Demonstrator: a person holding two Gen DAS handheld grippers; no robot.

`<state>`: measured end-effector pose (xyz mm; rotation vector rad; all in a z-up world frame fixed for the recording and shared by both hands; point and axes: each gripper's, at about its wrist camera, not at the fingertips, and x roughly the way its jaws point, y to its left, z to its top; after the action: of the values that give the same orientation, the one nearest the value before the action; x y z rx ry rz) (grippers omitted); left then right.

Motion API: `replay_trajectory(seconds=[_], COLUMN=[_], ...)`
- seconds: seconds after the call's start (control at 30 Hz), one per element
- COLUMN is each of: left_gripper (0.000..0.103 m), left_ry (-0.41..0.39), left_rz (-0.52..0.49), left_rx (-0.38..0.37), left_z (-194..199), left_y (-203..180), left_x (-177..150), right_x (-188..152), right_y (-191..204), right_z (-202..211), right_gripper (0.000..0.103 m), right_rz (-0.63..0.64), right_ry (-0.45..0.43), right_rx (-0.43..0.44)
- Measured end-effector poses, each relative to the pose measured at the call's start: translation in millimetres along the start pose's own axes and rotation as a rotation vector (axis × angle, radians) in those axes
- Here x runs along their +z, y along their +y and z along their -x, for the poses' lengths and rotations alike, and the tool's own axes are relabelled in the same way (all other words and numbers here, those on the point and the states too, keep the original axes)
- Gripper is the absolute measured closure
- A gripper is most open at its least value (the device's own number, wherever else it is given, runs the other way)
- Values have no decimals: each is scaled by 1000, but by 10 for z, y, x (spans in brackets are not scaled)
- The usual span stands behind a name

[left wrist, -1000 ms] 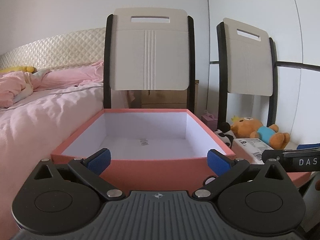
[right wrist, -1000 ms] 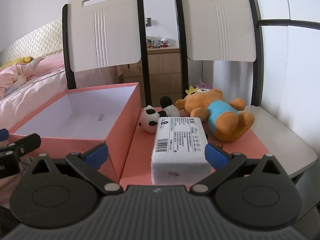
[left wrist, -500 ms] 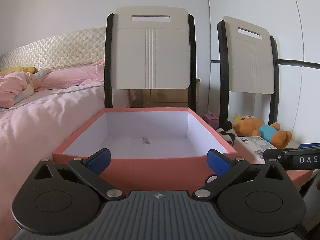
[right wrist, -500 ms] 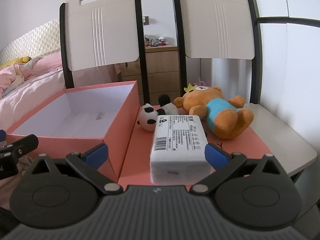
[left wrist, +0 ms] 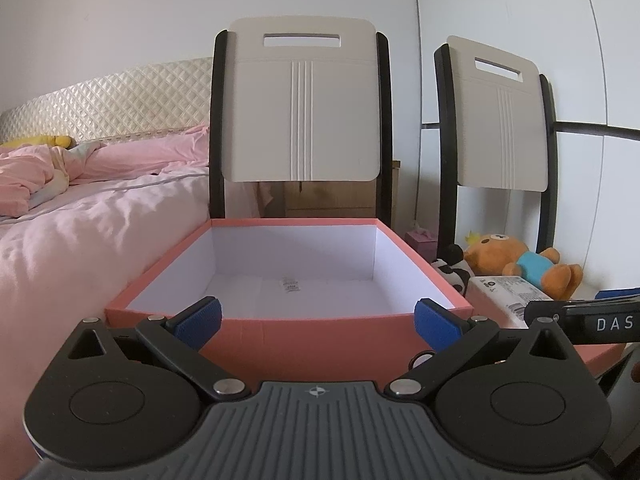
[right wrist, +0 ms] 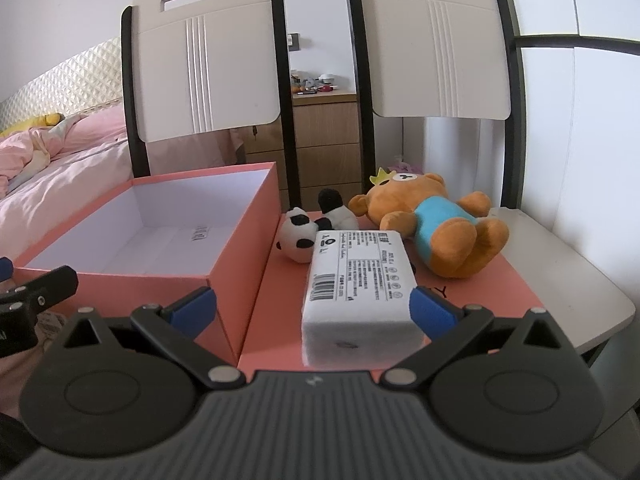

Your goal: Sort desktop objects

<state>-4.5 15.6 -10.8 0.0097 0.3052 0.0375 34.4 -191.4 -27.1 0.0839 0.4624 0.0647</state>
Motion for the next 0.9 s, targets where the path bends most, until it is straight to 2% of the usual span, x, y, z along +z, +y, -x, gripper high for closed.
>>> replay_trajectory(seconds=[0.9], left_gripper=[0], left_ry=[-1], left_rz=[-3], left_rx=[-12], left_z=[10], left_y=[-7], left_x=[-28], right_x=[3], right_y=[16], right_z=[2], right_gripper=[0], right_rz=[2], right_ry=[-5], right_rx=[-2])
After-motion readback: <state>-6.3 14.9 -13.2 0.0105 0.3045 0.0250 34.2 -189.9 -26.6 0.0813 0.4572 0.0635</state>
